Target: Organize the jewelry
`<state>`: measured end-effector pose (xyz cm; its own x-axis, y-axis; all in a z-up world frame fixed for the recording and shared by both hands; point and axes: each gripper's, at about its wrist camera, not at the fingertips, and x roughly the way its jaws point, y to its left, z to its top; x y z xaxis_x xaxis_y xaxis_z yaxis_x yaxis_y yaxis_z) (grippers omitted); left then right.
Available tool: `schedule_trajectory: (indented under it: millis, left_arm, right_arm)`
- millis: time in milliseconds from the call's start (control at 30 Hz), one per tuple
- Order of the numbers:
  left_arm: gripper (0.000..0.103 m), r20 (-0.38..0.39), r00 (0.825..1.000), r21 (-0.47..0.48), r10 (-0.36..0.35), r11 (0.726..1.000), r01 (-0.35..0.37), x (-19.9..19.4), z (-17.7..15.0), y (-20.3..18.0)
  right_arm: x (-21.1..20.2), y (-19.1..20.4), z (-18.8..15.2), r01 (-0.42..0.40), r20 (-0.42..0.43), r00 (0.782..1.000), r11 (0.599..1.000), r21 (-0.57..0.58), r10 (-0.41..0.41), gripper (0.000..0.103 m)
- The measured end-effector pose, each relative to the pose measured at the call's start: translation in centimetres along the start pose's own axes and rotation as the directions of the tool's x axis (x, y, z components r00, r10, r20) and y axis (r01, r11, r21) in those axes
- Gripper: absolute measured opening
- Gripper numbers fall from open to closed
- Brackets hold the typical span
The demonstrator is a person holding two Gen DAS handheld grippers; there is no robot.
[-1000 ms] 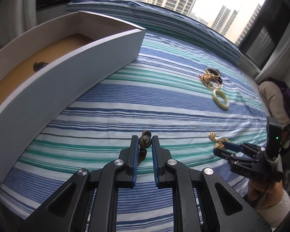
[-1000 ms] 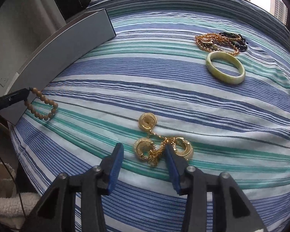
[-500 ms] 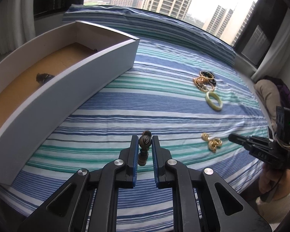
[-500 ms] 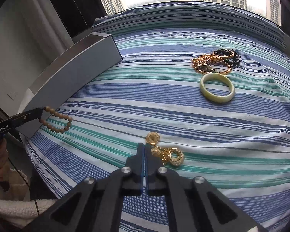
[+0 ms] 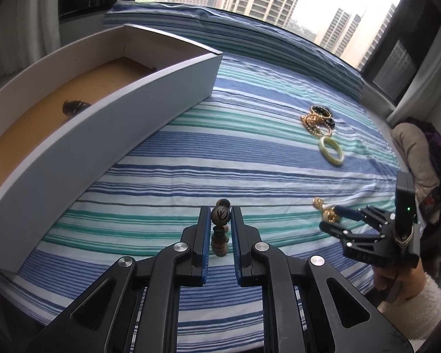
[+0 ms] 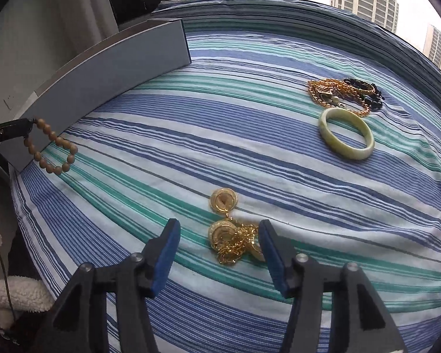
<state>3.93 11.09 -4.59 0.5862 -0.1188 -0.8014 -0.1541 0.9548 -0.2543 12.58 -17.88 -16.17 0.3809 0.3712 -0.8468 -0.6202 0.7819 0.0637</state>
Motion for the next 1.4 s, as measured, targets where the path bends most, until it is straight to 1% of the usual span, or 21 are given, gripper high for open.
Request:
schedule_trajectory:
  millis: [33,67,133,200,267,333,367,433,533,600,667,767,933,1067,1200,1300,1400]
  left_arm:
    - [0.012,-0.002,1.0,-0.001,0.0,1.0,0.0,0.1,0.0,0.0]
    - [0.012,-0.004,1.0,-0.002,0.0,1.0,0.0,0.2,-0.1,0.1]
    - [0.012,-0.006,1.0,-0.004,-0.001,1.0,0.001,0.3,-0.2,0.1]
    - [0.012,-0.007,1.0,-0.006,-0.005,1.0,0.005,0.4,-0.3,0.0]
    - [0.012,-0.007,1.0,-0.005,-0.009,1.0,0.009,0.4,-0.3,0.0]
    - [0.012,-0.005,1.0,-0.002,-0.01,1.0,0.01,0.2,-0.2,-0.1]
    - [0.012,-0.002,1.0,0.0,-0.011,1.0,0.011,0.0,-0.2,-0.1]
    - [0.012,0.006,1.0,0.005,-0.012,1.0,0.012,-0.3,-0.1,-0.1]
    - [0.012,0.015,1.0,0.007,-0.012,1.0,0.011,-0.6,0.0,-0.2]
    - [0.012,0.018,1.0,0.005,-0.01,1.0,0.01,-0.7,0.0,-0.3]
    - [0.012,0.017,1.0,0.004,-0.009,1.0,0.009,-0.7,-0.1,-0.2]
    - [0.012,0.015,1.0,0.004,-0.007,1.0,0.007,-0.8,-0.2,-0.2]
    - [0.012,0.016,1.0,0.002,-0.016,1.0,0.016,-1.2,0.0,-0.2]
    - [0.012,0.028,0.999,-0.013,-0.029,0.999,0.03,-2.6,0.7,0.2]
    - [0.012,0.047,0.999,-0.049,-0.026,0.998,0.028,-5.4,2.0,1.6]
    - [0.012,0.076,0.997,-0.079,0.005,0.997,0.001,-8.4,3.3,3.7]
    - [0.012,0.106,0.992,-0.114,0.064,0.992,-0.052,-11.2,4.4,6.3]
  right_arm:
    - [0.3,0.2,-0.1,0.006,-0.008,1.0,1.0,-0.013,-0.006,0.055]
    - [0.4,0.6,-0.2,0.016,0.005,1.0,0.999,-0.05,-0.016,0.056]
    - [0.5,1.2,-0.3,0.039,-0.001,0.999,0.993,-0.114,-0.039,0.054]
    - [0.5,0.9,-0.1,0.077,-0.012,0.997,0.99,-0.122,-0.079,0.031]
    - [0.2,-0.2,0.2,0.029,-0.032,0.999,0.997,-0.066,-0.032,0.031]
    - [-0.2,-0.6,0.2,0.017,-0.037,0.999,0.999,-0.039,-0.019,0.026]
    - [-0.8,-0.7,0.4,0.003,-0.023,1.0,1.0,-0.024,-0.003,0.008]
    - [-2.0,-1.0,0.8,-0.044,-0.01,0.999,0.999,0.018,0.044,0.009]
    - [-3.2,-1.1,1.4,-0.059,0.008,0.998,0.998,0.033,0.059,0.009]
    - [-3.7,-1.8,1.8,-0.103,0.019,0.995,0.991,0.081,0.102,0.009]
    - [-4.3,-2.4,2.2,-0.126,0.041,0.992,0.986,0.111,0.122,0.009]
    - [-5.2,-3.2,2.9,-0.198,0.065,0.98,0.966,0.163,0.19,0.009]
    - [-7.2,-3.4,4.0,-0.253,0.102,0.966,0.95,0.184,0.238,0.009]
    - [-9.6,-2.1,6.0,-0.286,0.139,0.954,0.949,0.136,0.267,0.009]
    - [-12.4,0.5,9.2,-0.31,0.178,0.938,0.949,0.049,0.297,0.009]
    - [-14.1,3.1,12.1,-0.348,0.205,0.916,0.937,-0.019,0.344,0.009]
    - [-15.3,6.3,15.3,-0.393,0.224,0.887,0.915,-0.089,0.403,0.009]
